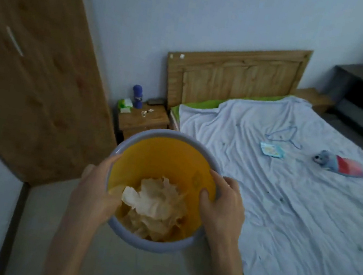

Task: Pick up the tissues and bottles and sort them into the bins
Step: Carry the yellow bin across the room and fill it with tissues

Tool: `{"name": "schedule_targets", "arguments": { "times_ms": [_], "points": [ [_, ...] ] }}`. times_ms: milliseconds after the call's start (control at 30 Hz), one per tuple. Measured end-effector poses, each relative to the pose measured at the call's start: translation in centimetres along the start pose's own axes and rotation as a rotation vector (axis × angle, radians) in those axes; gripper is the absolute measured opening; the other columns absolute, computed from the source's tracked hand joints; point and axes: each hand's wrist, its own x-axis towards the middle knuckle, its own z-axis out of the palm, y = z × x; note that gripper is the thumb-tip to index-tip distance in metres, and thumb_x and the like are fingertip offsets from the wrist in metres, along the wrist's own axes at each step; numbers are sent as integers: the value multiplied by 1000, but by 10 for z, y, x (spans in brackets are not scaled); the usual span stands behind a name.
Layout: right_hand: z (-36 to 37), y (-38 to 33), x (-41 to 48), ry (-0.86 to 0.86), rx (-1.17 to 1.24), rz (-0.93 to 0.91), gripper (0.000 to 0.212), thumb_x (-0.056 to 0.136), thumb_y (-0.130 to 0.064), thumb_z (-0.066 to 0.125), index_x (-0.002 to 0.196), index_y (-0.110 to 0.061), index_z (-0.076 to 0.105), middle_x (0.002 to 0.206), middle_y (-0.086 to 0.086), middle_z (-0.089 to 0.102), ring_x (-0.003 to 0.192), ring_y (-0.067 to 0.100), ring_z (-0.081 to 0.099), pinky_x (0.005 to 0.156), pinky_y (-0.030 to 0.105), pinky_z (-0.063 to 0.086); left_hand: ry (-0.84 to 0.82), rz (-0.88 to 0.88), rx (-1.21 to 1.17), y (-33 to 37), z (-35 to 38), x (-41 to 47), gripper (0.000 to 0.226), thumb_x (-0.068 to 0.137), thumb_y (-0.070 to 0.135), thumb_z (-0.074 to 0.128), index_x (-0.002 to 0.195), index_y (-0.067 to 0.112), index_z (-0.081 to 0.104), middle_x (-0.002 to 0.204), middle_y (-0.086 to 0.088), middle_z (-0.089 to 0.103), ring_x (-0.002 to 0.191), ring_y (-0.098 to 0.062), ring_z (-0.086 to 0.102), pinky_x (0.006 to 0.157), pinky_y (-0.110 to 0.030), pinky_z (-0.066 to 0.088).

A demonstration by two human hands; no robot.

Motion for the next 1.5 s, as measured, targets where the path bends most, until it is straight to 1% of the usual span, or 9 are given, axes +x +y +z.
{"name": "schedule_targets", "arguments": {
  "times_ms": [267, 400, 500, 600, 833, 933, 1033, 1300, 1500],
  "points": [
    [-182, 139, -76, 293, -5, 219, 49, 96, -31, 62, 144, -42, 56, 131, -12, 51, 101, 14, 62, 83, 37, 56, -270, 298, 14, 146, 98, -93, 100, 78, 6, 79, 148, 61, 34, 121, 5, 41, 97, -24, 57, 82, -48, 57],
    [-275, 206, -129, 507, -58, 363, 46, 99, -35, 64, 144, -40, 58, 129, -11, 53, 99, 8, 58, 79, 26, 53, -490, 465, -29, 222, 167, -153, 108, 66, -3, 78, 148, 57, 41, 133, 0, 45, 118, -29, 57, 94, -50, 56],
    [-337, 239, -174, 652, -93, 479, 46, 98, -36, 67, 143, -40, 60, 129, -12, 54, 101, 10, 60, 77, 24, 50, -613, 596, -49, 271, 207, -204, 106, 71, -2, 78, 148, 58, 38, 132, 2, 44, 116, -27, 56, 90, -46, 58],
    [-380, 265, -221, 781, -102, 573, 48, 96, -35, 71, 143, -39, 60, 128, -13, 54, 96, 7, 55, 77, 23, 46, -698, 719, -20, 314, 242, -252, 104, 75, -5, 74, 148, 58, 35, 128, 5, 40, 108, -23, 52, 72, -33, 55],
    [-441, 308, -327, 1031, -158, 853, 48, 96, -36, 71, 143, -39, 60, 121, -11, 56, 94, 8, 57, 71, 20, 44, -987, 948, 82, 390, 310, -372, 107, 78, -6, 74, 149, 61, 31, 130, 9, 33, 110, -28, 53, 70, -40, 65],
    [-459, 313, -359, 1100, -204, 971, 48, 96, -37, 71, 143, -38, 61, 121, -12, 55, 93, 7, 57, 64, 14, 39, -1100, 1028, 112, 408, 332, -411, 106, 80, -5, 74, 148, 63, 28, 128, 10, 32, 96, -17, 53, 67, -37, 65],
    [-470, 310, -383, 1192, -229, 1023, 49, 96, -36, 72, 143, -37, 60, 119, -13, 53, 93, 6, 58, 69, 21, 50, -1196, 1113, 118, 422, 354, -440, 106, 79, -6, 72, 148, 62, 29, 123, 8, 35, 88, -12, 52, 61, -34, 62],
    [-485, 327, -446, 1306, -221, 1265, 46, 97, -35, 72, 142, -34, 62, 122, -9, 56, 97, 8, 58, 70, 20, 45, -1457, 1278, 305, 451, 395, -527, 104, 80, 1, 76, 155, 54, 28, 129, 7, 36, 104, -19, 53, 67, -30, 57],
    [-524, 386, -482, 1317, -186, 1324, 42, 100, -28, 66, 142, -32, 63, 124, -7, 57, 94, 8, 59, 64, 13, 39, -1428, 1336, 375, 471, 428, -602, 103, 80, 0, 73, 159, 48, 26, 127, 6, 37, 95, -8, 49, 60, -20, 48]
  ]
}}
